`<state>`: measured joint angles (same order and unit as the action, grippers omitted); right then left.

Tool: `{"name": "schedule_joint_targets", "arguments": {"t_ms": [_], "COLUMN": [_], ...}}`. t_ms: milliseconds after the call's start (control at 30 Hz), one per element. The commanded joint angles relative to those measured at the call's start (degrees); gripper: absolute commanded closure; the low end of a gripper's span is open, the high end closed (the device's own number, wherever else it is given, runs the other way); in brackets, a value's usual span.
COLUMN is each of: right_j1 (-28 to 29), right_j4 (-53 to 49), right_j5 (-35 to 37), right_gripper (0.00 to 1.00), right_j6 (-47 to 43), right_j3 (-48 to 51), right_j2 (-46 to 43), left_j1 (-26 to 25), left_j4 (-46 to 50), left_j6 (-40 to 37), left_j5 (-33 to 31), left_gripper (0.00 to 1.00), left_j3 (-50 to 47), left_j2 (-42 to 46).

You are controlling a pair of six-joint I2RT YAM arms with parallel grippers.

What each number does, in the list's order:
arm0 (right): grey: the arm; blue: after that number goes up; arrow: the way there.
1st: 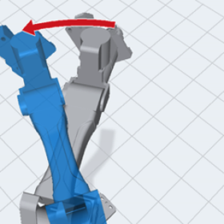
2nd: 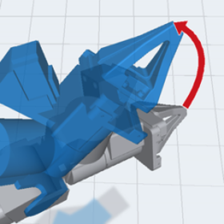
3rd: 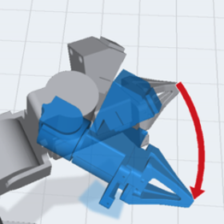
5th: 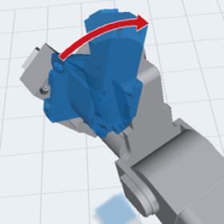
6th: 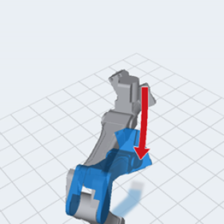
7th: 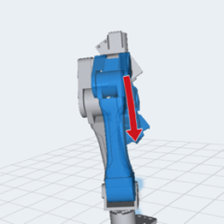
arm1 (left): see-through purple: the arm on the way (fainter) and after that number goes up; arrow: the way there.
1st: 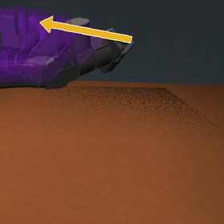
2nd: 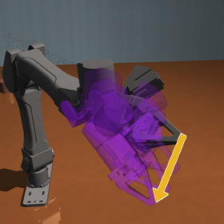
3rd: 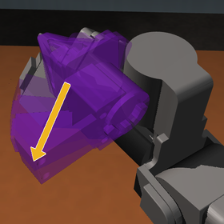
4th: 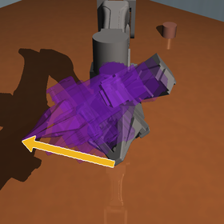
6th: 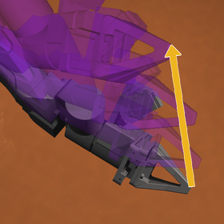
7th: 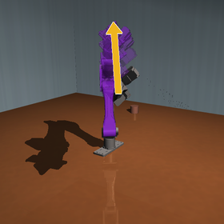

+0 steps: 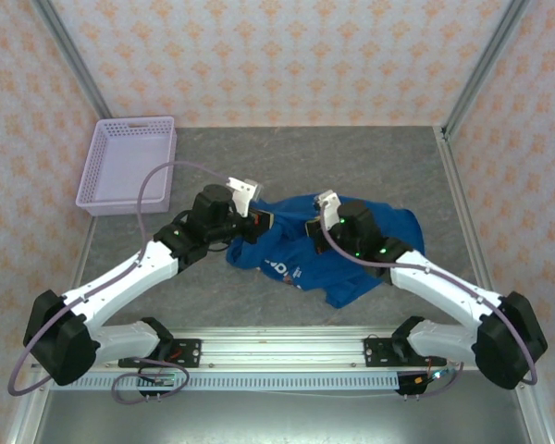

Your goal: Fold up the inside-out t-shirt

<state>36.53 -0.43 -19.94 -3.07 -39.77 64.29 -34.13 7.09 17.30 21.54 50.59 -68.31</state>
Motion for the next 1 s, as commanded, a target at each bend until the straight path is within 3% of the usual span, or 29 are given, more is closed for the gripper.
{"name": "schedule_joint_targets", "arguments": {"t_ms": [0,167,300,400,567,700,800,967], "right_j1": [-2.3,-3.8,-5.3,-5.9,-6.4,-6.6,-6.6,-6.7], "right_j4": [3.6,7.9,11.4,11.9,11.3,10.8,10.2,9.9], "right_j5": [-20.9,-23.9,-22.2,-21.7,-19.9,-18.8,-18.4,-17.6], "right_gripper": [1.00,1.00,1.00,1.00,1.00,1.00,1.00,1.00], "right_j6": [8.7,14.7,18.8,19.7,19.8,20.0,19.9,19.5], "right_j3": [0.6,1.4,1.8,1.7,1.9,1.9,1.8,2.1], "right_j2": [-3.3,-3.7,-3.2,-2.8,-2.4,-2.6,-3.0,-3.8], "left_j1": [0.7,0.6,-1.4,-3.8,-6.0,-7.0,-7.1,-6.9], "left_j4": [6.0,10.8,9.7,7.6,2.3,-2.2,-1.6,-0.9], "left_j6": [1.3,0.5,-0.1,0.3,4.0,5.7,6.5,7.9], "left_j5": [-19.9,-25.4,-22.2,-16.8,-2.8,4.2,5.2,-0.6], "left_gripper": [0.90,0.76,0.58,0.50,0.50,0.59,0.66,0.67], "left_j3": [5.1,10.0,6.5,2.1,-2.2,-2.2,0.1,1.3], "left_j2": [-1.7,-6.1,-2.1,2.0,1.5,-3.8,-8.4,-11.6]}}
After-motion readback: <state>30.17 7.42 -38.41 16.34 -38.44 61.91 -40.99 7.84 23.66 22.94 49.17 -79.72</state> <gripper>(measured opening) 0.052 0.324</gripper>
